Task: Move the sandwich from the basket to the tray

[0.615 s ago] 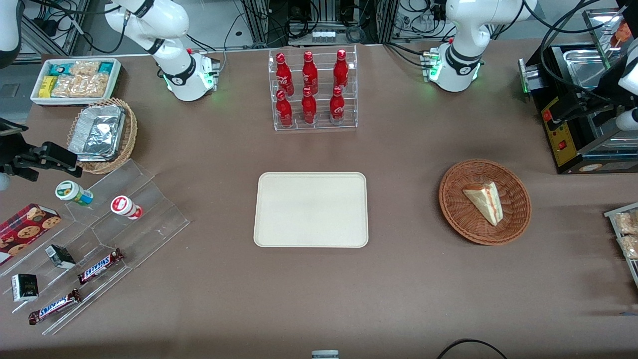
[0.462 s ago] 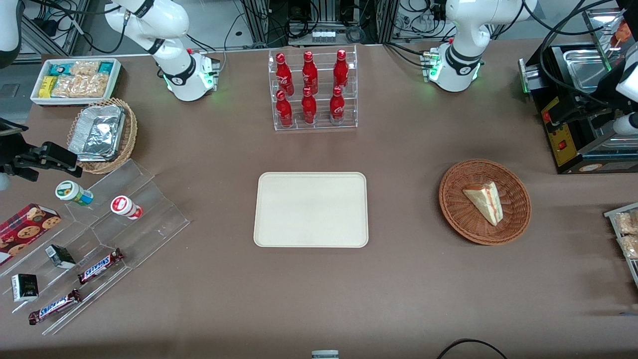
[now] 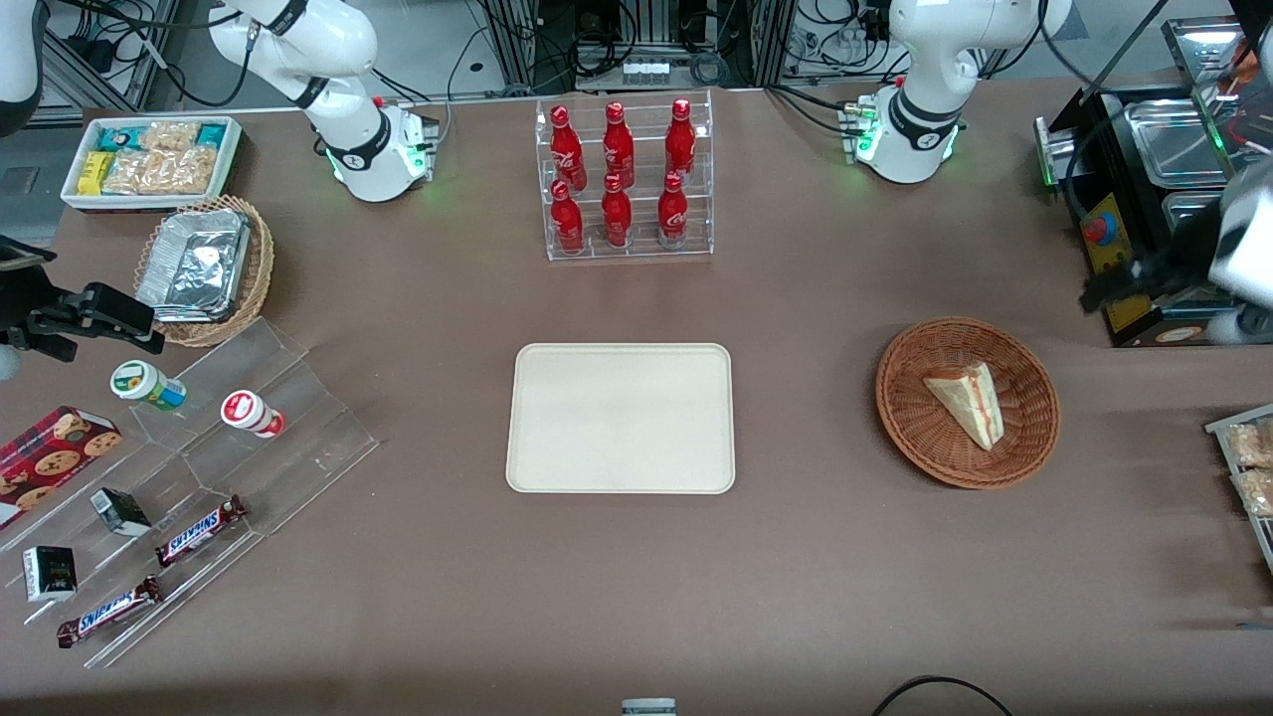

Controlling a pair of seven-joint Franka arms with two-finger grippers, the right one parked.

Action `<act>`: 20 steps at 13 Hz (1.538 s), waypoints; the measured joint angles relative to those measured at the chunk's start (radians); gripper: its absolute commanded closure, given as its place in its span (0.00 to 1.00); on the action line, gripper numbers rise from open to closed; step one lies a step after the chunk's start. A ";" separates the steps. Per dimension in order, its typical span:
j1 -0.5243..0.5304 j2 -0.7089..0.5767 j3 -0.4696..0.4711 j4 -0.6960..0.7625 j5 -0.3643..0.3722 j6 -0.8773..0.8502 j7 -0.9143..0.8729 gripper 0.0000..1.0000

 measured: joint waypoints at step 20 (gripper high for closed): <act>-0.001 0.106 -0.003 -0.708 0.003 0.988 -0.474 0.00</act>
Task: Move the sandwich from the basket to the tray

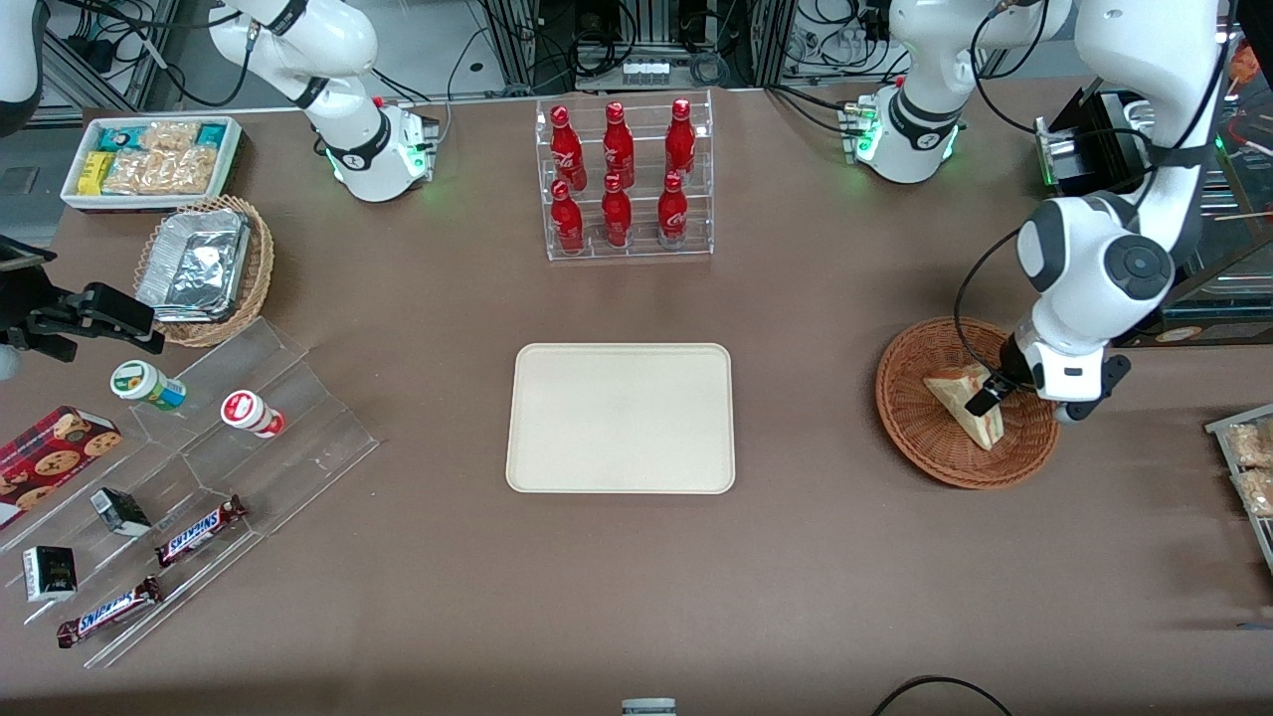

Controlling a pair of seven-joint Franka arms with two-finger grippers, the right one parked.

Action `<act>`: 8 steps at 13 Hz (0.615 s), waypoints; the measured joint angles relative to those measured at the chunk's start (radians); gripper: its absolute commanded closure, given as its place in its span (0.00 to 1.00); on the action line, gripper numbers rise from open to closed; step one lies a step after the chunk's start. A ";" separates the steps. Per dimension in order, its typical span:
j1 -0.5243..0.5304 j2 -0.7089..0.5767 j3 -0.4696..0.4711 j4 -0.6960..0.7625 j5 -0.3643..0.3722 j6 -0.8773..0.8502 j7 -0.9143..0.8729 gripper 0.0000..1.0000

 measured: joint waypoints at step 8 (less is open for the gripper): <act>-0.006 0.009 -0.003 -0.031 0.000 0.035 -0.016 0.90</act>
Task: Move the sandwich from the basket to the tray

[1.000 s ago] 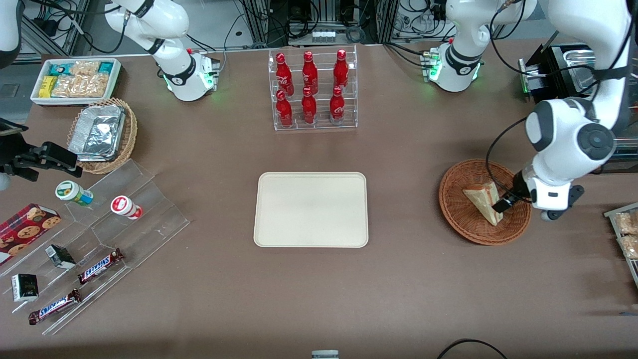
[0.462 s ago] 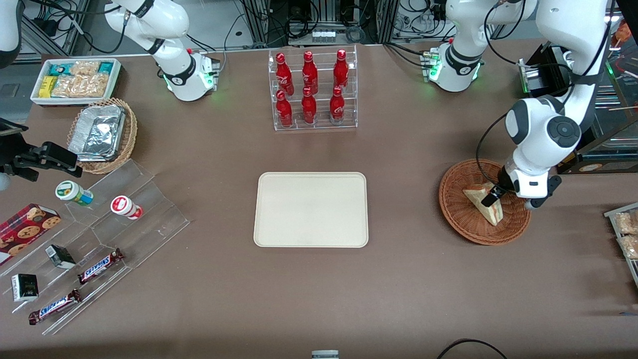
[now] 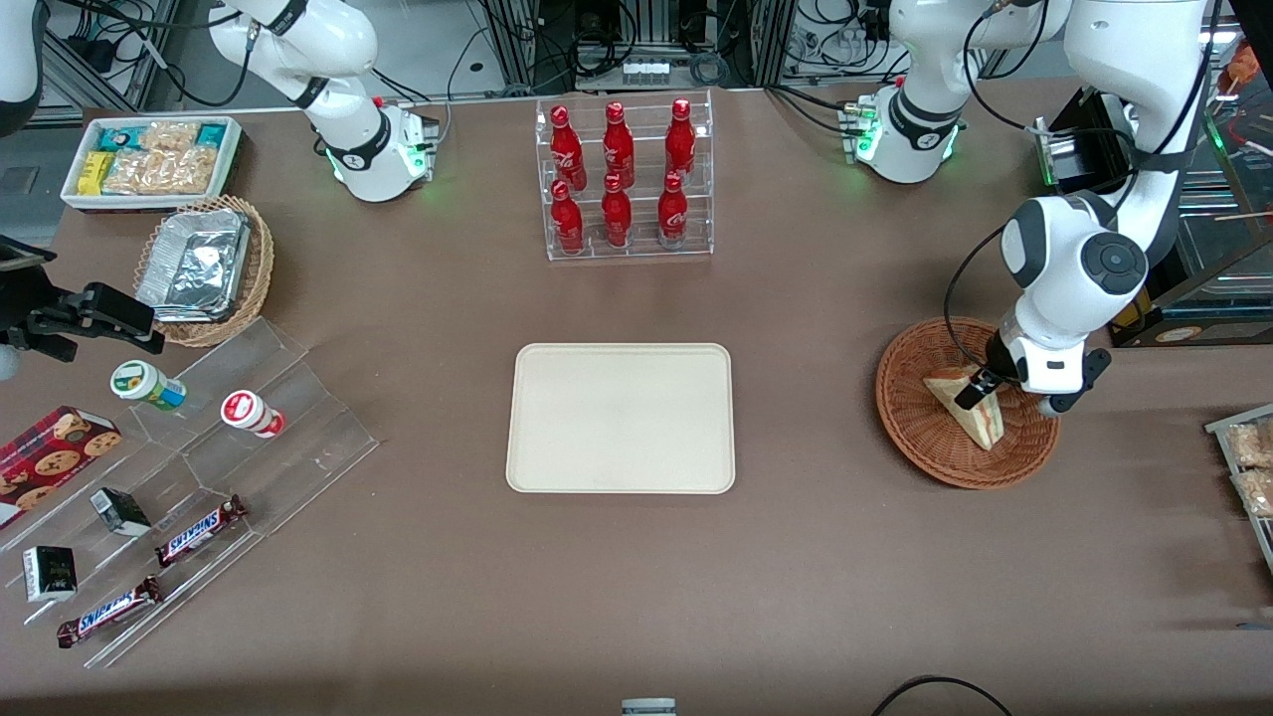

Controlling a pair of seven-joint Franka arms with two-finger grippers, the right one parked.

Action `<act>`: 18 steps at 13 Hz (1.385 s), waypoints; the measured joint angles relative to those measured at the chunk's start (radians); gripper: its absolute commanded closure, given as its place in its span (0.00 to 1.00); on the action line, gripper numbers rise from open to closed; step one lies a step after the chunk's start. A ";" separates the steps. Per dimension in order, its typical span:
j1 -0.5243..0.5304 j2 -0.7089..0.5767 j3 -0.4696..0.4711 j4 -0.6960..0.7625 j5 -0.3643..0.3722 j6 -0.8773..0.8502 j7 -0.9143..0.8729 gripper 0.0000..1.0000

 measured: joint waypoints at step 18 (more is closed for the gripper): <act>-0.281 -0.170 -0.025 0.656 0.005 -0.958 0.022 0.96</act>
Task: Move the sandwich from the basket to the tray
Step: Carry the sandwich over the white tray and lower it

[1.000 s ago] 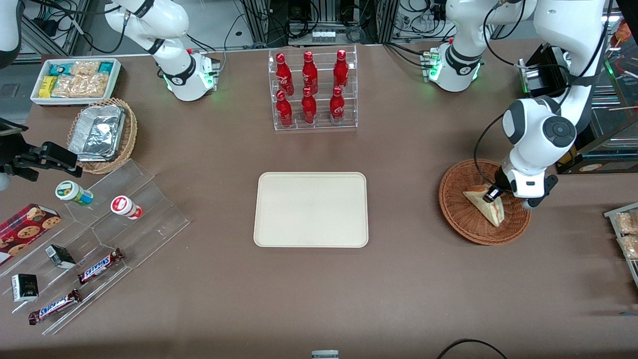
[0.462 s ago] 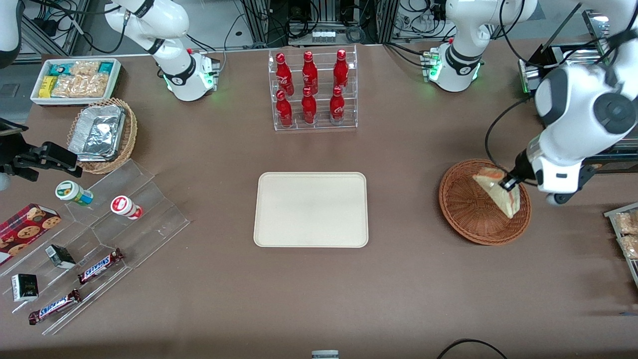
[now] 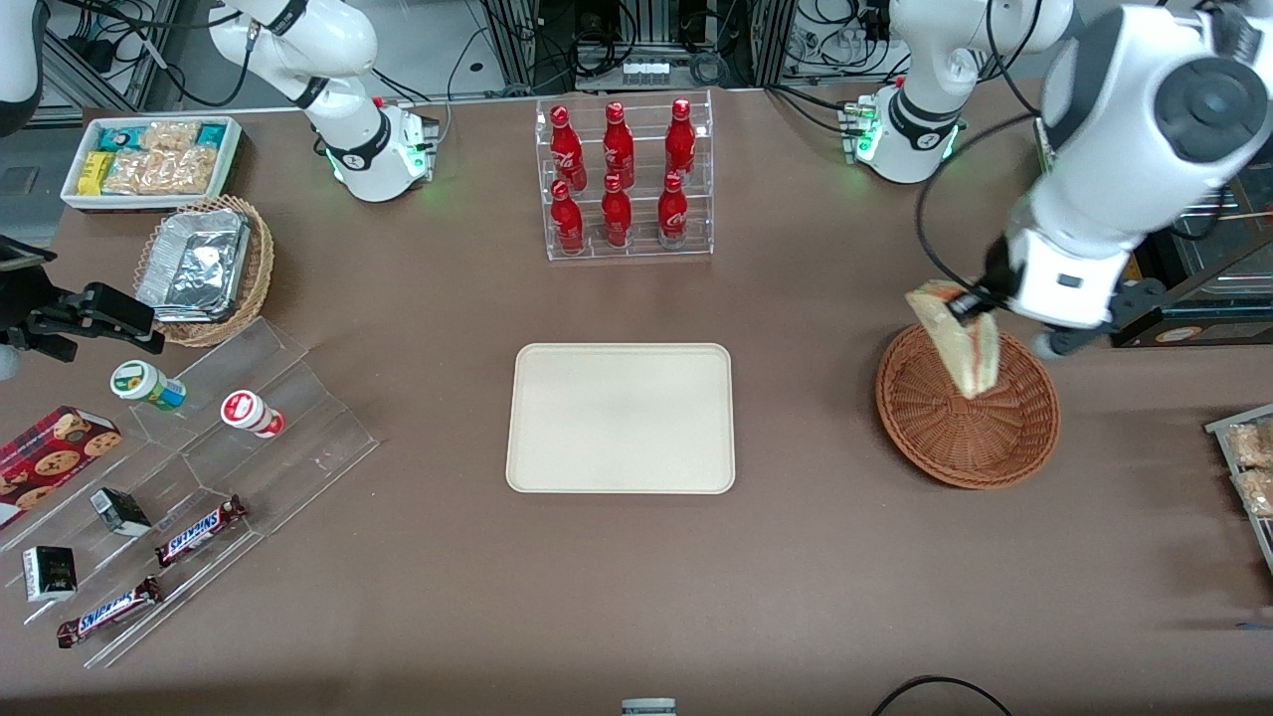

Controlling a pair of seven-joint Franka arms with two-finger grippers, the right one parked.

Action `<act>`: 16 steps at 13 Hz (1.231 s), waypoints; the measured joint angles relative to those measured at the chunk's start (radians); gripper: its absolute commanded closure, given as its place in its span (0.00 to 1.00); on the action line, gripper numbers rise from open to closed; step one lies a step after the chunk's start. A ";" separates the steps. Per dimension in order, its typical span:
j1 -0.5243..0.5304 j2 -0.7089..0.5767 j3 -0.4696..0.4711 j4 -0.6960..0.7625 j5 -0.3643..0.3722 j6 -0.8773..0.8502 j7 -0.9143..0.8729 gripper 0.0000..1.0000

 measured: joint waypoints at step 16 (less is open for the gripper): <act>-0.453 0.391 -0.003 0.144 0.001 0.243 -0.095 0.97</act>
